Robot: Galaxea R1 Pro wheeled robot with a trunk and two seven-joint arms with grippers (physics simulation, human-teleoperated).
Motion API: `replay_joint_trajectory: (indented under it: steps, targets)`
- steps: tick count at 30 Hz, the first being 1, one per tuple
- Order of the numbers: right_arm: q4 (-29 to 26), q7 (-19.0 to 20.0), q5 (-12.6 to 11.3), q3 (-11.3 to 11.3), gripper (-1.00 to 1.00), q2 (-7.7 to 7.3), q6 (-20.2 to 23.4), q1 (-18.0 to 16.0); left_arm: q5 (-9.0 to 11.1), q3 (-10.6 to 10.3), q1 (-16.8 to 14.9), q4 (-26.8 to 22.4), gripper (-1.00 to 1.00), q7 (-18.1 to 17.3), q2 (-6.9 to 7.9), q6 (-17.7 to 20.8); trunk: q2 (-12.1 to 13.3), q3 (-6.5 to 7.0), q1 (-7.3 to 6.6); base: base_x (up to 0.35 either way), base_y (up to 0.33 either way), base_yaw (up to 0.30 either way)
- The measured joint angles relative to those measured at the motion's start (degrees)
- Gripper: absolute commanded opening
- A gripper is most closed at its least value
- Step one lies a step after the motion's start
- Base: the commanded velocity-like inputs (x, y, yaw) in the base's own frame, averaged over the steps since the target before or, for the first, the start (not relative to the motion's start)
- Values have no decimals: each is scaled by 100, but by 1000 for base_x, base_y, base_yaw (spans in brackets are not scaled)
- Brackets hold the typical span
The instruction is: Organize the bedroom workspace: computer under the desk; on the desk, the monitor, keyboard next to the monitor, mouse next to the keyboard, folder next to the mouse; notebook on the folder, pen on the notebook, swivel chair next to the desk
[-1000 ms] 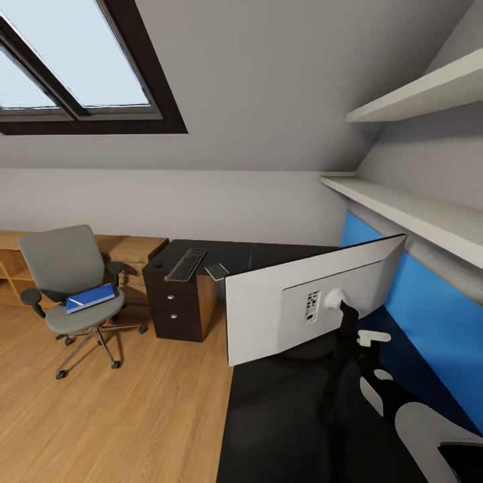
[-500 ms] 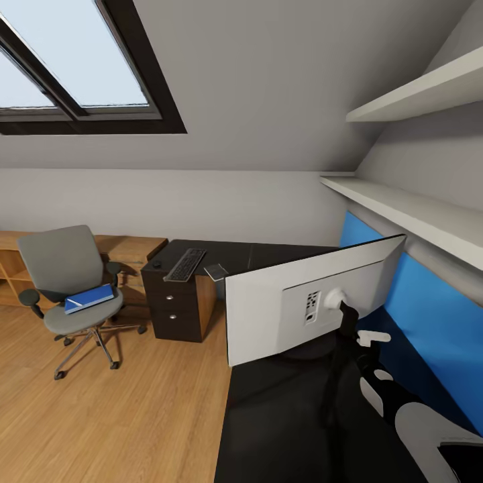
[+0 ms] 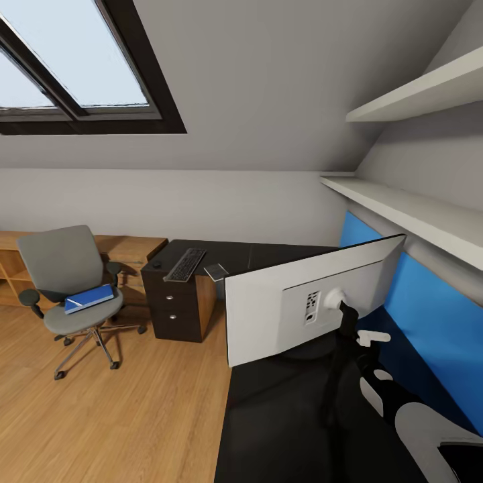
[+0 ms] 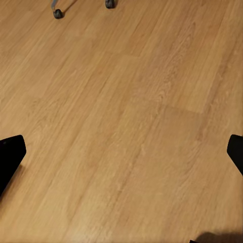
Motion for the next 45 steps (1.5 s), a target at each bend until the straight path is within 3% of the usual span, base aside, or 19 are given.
replay_joint_trajectory:
  steps: [33, 39, 45]
  targets:
    - [-24, 174, 23, 95, -100, -34, -8, -1, 9, 0, 0, 0, 100, 0, 10, 16, 0, 0, 0, 0, 0, 0]
    - [-37, 184, 171, 21, -100, -31, -9, -6, 9, 1, 0, 1, 100, -1, 12, 14, -1, 2, 0, 0, 0, 0]
    - [-37, 181, 171, 29, -100, -30, -17, -7, 9, 8, 1, 0, 100, 0, 17, 17, -1, 1, 0, 0, 0, 0]
